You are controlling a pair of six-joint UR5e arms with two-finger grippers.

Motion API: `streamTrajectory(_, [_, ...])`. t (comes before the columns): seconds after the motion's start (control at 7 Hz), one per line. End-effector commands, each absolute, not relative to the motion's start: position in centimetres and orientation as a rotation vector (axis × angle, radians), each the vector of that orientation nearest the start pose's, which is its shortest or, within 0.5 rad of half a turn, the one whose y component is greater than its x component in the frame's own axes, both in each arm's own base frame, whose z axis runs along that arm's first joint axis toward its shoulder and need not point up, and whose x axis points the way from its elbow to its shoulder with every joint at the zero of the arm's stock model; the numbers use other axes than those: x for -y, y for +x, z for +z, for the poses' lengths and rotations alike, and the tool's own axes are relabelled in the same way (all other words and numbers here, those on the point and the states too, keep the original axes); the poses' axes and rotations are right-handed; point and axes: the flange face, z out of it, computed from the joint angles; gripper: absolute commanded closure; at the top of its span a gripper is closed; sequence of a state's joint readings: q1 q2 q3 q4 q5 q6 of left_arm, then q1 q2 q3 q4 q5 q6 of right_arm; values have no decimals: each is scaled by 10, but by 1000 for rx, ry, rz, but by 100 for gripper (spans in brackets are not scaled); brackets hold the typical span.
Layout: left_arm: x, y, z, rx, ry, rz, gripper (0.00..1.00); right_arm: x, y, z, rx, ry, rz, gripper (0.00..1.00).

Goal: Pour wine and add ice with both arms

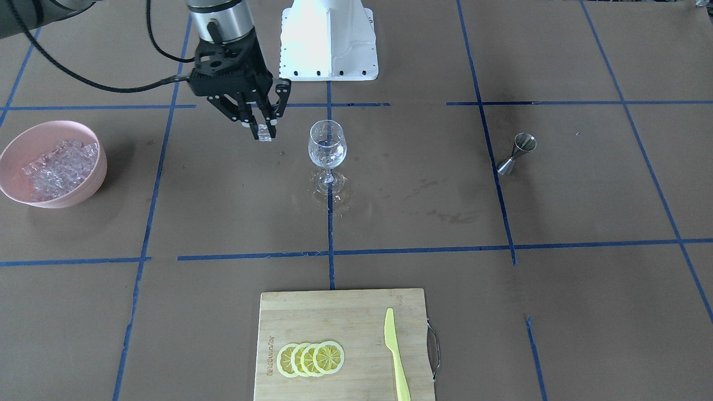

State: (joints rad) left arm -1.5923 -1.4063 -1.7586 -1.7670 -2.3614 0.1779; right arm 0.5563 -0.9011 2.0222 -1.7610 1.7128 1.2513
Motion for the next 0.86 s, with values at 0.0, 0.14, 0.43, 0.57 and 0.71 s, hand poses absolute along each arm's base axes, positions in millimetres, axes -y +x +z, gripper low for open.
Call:
streamTrajectory(0.0, [435,-72,619,-763,289,236,0,400,-478,77,906,280,190,100])
streamTrajectory(0.14, [434,-72,619,-764,287,235,0,402,-491,75,895,271,186,100])
streamTrajectory(0.43, [434,-72,620,-764,287,235,0,397,-497,83,877,273,181,100])
streamTrajectory(0.57, [434,-72,621,-765,286,234,0,394,-497,85,837,257,180,100])
streamTrajectory(0.71, [434,-71,620,-765,287,237,0,390,-498,84,831,251,174,97])
